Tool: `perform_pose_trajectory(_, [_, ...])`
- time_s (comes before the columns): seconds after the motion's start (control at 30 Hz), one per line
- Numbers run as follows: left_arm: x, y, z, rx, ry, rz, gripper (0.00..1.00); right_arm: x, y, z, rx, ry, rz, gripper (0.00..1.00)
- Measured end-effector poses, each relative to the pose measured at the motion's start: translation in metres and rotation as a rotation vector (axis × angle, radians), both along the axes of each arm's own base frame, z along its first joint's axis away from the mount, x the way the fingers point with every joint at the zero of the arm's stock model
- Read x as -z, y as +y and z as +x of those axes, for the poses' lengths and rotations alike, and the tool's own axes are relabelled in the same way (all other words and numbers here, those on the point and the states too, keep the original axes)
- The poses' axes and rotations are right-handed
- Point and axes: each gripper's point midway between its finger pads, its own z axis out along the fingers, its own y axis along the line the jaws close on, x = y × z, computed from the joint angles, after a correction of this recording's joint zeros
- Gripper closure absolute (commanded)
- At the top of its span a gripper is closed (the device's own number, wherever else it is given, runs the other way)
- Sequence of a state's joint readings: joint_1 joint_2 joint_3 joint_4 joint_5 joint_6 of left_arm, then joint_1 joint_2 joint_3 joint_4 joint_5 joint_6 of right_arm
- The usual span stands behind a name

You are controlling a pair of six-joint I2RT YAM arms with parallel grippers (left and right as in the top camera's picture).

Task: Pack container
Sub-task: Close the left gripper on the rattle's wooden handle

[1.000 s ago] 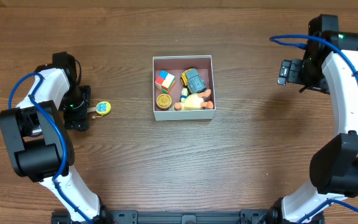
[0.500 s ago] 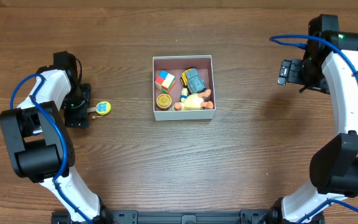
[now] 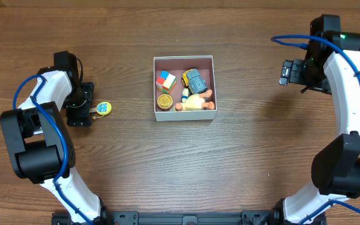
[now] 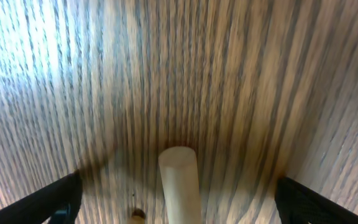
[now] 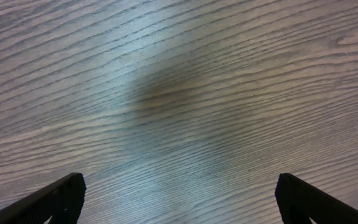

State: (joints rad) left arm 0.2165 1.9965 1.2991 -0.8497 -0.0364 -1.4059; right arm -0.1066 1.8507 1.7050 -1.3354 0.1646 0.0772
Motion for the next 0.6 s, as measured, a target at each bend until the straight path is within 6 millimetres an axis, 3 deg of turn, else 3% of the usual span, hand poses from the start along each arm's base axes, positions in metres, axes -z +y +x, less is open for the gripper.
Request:
perform_pose_trajectory(0.37, [0.0002,-0.009,-0.0025,0.016,0.007,-0.051,0.52,0.0,-0.0002,0.0,0.0,0.0,0.0,0.0])
perform_pose_trajectory(0.5, [0.0002,-0.01,-0.0025,0.022,0.007,-0.054,0.57,0.0,-0.0002,0.0001,0.001,0.0,0.0,0.0])
perform_pose_trajectory(0.6, [0.0002,-0.01,-0.0032,0.024,0.01,-0.054,0.55,0.0,-0.0002,0.0002,0.001,-0.001,0.0,0.0])
